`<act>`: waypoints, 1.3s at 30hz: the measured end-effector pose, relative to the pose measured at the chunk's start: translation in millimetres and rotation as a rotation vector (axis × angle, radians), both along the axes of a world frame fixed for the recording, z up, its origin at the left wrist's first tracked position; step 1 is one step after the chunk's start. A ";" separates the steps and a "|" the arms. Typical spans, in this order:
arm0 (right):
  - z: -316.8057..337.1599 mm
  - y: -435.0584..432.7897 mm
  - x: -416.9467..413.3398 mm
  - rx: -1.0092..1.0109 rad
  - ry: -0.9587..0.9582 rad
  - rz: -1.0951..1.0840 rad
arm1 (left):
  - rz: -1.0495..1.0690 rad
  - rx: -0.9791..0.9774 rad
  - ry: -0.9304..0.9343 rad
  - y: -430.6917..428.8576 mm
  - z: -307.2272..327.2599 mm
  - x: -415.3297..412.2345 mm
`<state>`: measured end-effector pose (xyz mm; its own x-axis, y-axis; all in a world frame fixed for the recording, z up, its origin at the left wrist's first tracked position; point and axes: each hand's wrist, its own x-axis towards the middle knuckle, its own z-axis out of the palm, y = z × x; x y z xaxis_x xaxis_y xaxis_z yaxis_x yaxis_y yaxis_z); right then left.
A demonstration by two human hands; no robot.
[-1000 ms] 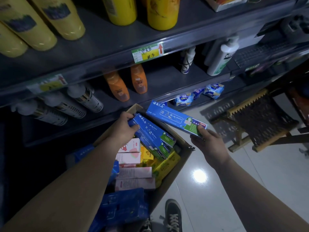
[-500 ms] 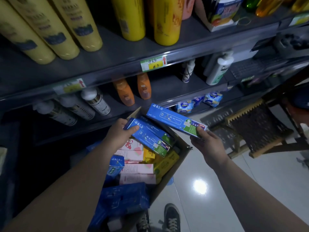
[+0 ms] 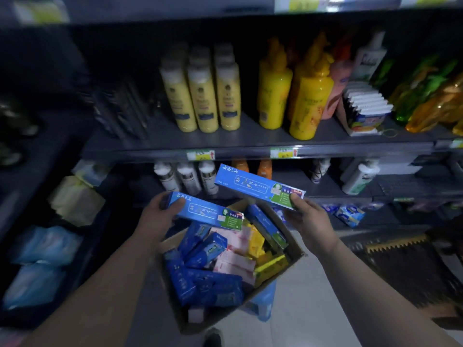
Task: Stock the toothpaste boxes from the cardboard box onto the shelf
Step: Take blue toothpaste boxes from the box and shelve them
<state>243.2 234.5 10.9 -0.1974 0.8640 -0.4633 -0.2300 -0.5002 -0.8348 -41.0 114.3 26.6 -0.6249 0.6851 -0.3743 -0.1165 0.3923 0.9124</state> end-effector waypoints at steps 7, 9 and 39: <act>78.1 -34.1 -78.9 0.130 0.032 0.243 | 0.174 0.121 0.084 -93.6 83.2 -39.0; 103.2 -46.7 -103.7 0.164 0.072 0.297 | 0.218 0.138 0.100 -123.0 104.0 -54.0; 299.4 -422.0 -471.8 0.477 0.343 0.939 | 1.122 0.269 0.455 -639.2 286.0 -213.7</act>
